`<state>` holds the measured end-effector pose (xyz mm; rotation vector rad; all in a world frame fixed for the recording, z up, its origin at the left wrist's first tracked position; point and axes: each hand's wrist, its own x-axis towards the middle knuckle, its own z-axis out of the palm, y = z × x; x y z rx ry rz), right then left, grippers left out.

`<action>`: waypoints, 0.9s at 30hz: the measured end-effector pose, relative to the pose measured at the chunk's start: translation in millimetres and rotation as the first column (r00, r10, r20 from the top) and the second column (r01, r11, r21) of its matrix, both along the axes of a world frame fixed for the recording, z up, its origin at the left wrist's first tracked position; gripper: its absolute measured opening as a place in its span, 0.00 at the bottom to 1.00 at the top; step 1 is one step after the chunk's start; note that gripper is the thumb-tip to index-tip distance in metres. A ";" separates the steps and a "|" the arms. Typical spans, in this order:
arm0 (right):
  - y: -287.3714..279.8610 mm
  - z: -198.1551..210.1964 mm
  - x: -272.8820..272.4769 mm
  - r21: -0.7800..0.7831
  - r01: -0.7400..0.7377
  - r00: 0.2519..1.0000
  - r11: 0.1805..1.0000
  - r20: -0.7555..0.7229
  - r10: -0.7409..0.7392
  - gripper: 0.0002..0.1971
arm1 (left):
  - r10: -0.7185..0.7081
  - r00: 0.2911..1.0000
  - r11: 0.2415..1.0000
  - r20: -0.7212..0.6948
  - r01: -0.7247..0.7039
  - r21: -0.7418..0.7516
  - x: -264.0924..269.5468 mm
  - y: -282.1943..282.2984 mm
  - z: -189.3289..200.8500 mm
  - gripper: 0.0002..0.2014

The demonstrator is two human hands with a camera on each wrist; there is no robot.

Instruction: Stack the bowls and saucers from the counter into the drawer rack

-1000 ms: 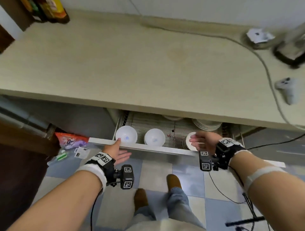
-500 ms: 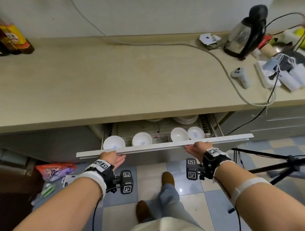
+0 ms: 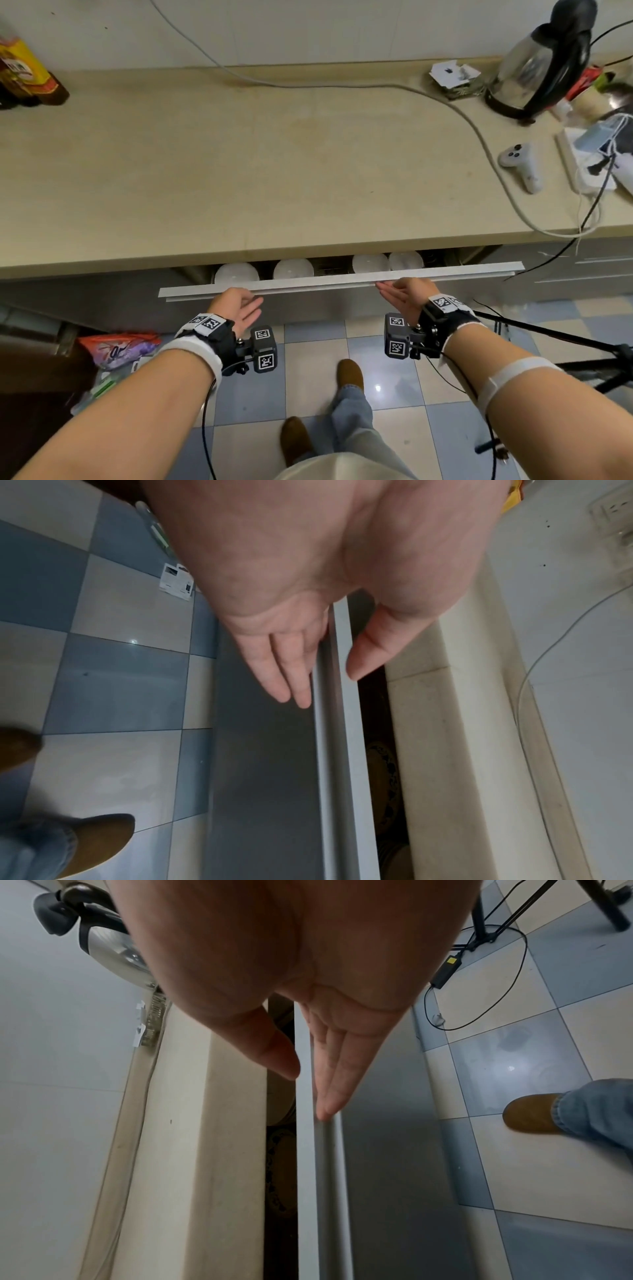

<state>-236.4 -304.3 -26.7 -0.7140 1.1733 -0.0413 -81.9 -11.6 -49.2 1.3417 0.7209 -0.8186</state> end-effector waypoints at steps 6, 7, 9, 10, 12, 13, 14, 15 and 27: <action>-6.8 -3.9 23.8 -0.084 -0.041 0.999 0.996 -0.025 0.039 0.20 | 0.036 0.999 0.999 0.006 -0.036 -0.024 19.8 -19.4 1.9 0.07; -9.1 -6.8 27.2 -0.083 -0.052 0.998 0.995 -0.028 0.050 0.22 | 0.048 0.999 0.999 0.013 -0.047 -0.026 22.3 -21.5 0.8 0.08; -13.0 -10.4 34.9 -0.073 -0.058 0.998 0.996 -0.031 0.056 0.26 | 0.064 0.998 0.998 0.030 -0.063 -0.029 25.9 -25.6 -0.6 0.09; -14.6 -10.8 39.2 -0.070 -0.057 0.998 0.996 -0.023 0.055 0.27 | 0.068 0.997 0.997 0.033 -0.067 -0.028 27.8 -27.8 -1.3 0.10; -16.7 -10.3 46.2 -0.087 -0.054 0.999 0.995 -0.001 0.054 0.28 | 0.078 0.996 0.996 0.043 -0.076 -0.040 31.3 -31.8 -3.7 0.10; -19.1 -11.8 48.7 -0.095 -0.053 0.999 0.994 0.009 0.054 0.28 | 0.089 0.995 0.995 0.046 -0.087 -0.044 33.9 -34.0 -5.3 0.09; -21.6 -12.2 50.4 -0.094 -0.050 0.999 0.994 0.013 0.052 0.28 | 0.098 0.994 0.994 0.053 -0.095 -0.051 36.1 -35.6 -6.8 0.08; -24.1 -13.4 51.6 -0.080 -0.049 0.999 0.996 0.016 0.050 0.28 | 0.103 0.993 0.993 0.060 -0.099 -0.069 38.0 -37.1 -7.8 0.08; -22.2 -10.4 42.0 -0.110 -0.148 0.989 0.983 -0.018 0.147 0.19 | 0.056 0.994 0.998 0.090 -0.052 -0.041 32.9 -44.5 -4.5 0.08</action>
